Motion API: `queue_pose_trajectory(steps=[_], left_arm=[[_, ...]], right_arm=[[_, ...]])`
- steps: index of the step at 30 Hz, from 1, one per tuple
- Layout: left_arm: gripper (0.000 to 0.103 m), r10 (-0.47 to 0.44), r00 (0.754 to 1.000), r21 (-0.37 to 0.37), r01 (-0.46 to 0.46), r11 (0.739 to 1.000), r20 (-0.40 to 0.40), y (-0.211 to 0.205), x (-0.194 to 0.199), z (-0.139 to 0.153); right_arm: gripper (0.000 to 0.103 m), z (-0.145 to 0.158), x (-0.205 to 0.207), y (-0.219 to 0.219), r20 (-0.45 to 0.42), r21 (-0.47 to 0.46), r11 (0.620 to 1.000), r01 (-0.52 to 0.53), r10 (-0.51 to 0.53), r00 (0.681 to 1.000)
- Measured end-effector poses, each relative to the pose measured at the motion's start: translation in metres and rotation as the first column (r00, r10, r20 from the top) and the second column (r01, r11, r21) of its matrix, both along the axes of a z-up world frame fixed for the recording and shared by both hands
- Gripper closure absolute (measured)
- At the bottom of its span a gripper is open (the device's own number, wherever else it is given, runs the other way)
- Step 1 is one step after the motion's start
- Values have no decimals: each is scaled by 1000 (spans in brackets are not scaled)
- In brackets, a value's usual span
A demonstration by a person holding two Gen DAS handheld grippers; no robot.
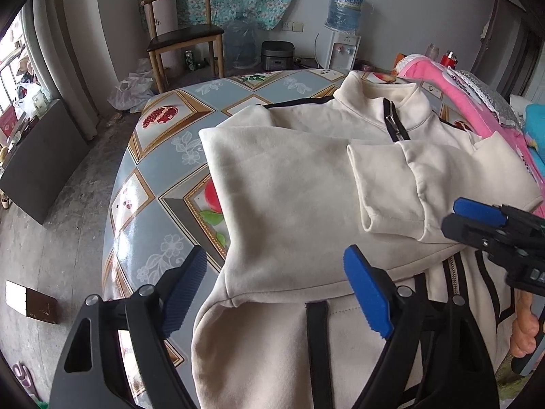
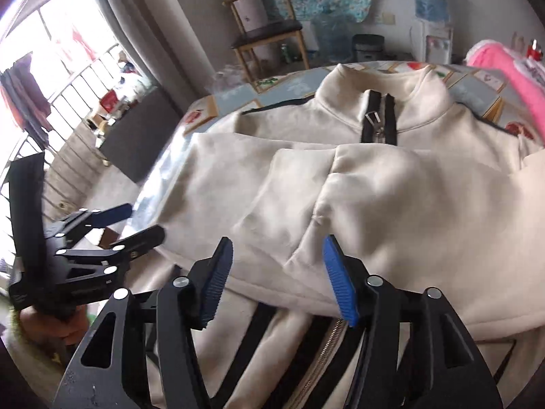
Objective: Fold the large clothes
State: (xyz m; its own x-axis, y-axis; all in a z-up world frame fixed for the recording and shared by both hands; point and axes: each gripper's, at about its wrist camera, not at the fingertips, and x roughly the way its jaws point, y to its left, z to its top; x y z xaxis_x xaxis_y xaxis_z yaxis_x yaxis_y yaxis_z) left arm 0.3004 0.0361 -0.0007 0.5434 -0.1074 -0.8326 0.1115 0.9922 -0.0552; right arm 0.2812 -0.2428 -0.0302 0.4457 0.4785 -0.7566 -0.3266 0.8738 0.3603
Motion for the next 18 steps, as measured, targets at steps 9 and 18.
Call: queue_pose_trajectory(steps=[9,18], left_arm=[[29,-52,999,-178,52,983,2,-14,6,12],[36,-85,980,-350,17,936,-181,-46,56,-19]], right_arm=[[52,8,-40,-79,-70,173,963,208,-199,978],[69,-31,-70,-92,-122,99,959,264,-252,960]])
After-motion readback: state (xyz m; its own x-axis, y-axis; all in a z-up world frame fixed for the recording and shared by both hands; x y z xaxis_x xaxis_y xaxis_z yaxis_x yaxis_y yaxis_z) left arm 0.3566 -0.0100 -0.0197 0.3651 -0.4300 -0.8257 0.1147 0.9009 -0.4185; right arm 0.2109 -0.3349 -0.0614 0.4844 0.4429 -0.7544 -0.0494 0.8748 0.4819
